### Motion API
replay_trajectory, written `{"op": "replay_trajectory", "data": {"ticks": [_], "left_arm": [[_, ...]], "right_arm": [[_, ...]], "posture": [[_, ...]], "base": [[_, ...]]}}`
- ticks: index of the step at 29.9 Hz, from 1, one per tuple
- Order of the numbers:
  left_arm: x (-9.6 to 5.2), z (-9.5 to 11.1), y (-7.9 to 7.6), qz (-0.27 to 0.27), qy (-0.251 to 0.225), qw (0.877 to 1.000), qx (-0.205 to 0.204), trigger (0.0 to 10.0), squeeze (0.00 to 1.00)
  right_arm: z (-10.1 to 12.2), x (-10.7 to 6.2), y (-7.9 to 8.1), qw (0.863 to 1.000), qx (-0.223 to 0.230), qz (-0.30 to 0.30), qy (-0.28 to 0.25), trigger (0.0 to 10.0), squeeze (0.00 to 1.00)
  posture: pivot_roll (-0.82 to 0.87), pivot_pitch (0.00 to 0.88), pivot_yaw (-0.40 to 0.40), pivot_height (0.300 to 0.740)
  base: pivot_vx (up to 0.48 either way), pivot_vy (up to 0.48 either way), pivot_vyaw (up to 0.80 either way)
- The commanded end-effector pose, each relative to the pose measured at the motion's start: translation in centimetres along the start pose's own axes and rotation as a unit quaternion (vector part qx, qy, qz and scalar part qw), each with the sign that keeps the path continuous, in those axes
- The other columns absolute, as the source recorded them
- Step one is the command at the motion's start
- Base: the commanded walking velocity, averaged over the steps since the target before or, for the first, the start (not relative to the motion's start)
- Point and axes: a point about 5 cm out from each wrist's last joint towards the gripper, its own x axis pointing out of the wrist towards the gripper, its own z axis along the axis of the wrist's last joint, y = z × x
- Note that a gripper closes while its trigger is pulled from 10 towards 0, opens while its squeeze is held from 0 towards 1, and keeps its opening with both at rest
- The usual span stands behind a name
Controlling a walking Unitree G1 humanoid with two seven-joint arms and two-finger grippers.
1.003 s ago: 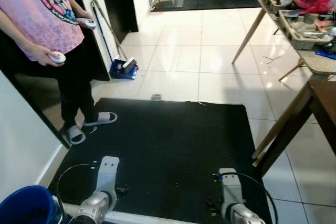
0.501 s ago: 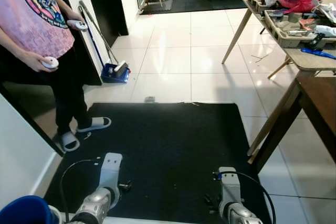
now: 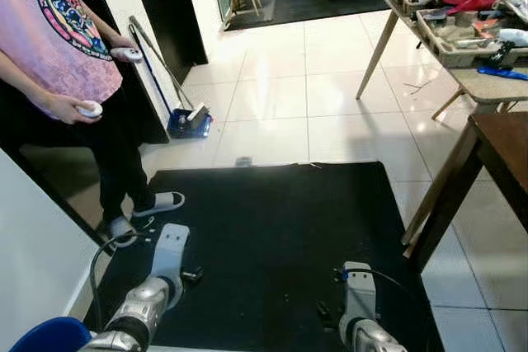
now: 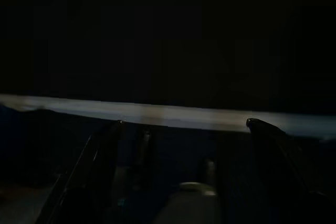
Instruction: Picking trash to rubbish bin
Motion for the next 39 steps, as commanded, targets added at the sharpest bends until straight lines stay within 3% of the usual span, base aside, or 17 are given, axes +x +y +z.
{"op": "replay_trajectory", "data": {"ticks": [1,5,10,24,39], "left_arm": [[-0.3,-1.5,-0.2,0.011,0.010,1.000,-0.022,10.0,0.00],[-0.5,-3.2,-1.2,0.013,0.017,0.999,-0.028,10.0,0.00],[-0.8,-4.1,-1.4,0.020,0.023,0.999,-0.033,10.0,0.00],[-0.4,-2.2,-1.2,0.012,-0.002,0.999,-0.030,10.0,0.00],[-0.2,-1.8,-1.4,0.004,-0.006,1.000,-0.018,10.0,0.00]], "right_arm": [[0.0,0.0,0.1,1.000,-0.022,0.013,0.011,10.0,0.00],[0.3,0.0,-0.6,0.998,-0.063,0.026,0.018,10.0,0.00],[0.4,-0.1,-1.0,0.997,-0.069,0.028,0.019,10.0,0.00],[-0.4,-0.2,-0.9,0.999,-0.048,0.017,0.019,10.0,0.00],[-0.4,-0.3,-1.1,0.999,-0.042,0.008,0.016,10.0,0.00]], "posture": [[-0.09,0.056,0.042,0.740],[-0.08,0.064,-0.012,0.740],[-0.07,0.064,-0.031,0.740],[-0.09,0.059,0.040,0.740],[-0.09,0.049,0.045,0.740]], "base": [[0.000,0.000,0.00],[0.000,0.000,0.00],[0.000,0.000,0.00],[0.000,0.000,0.00],[0.000,0.000,0.00]]}}
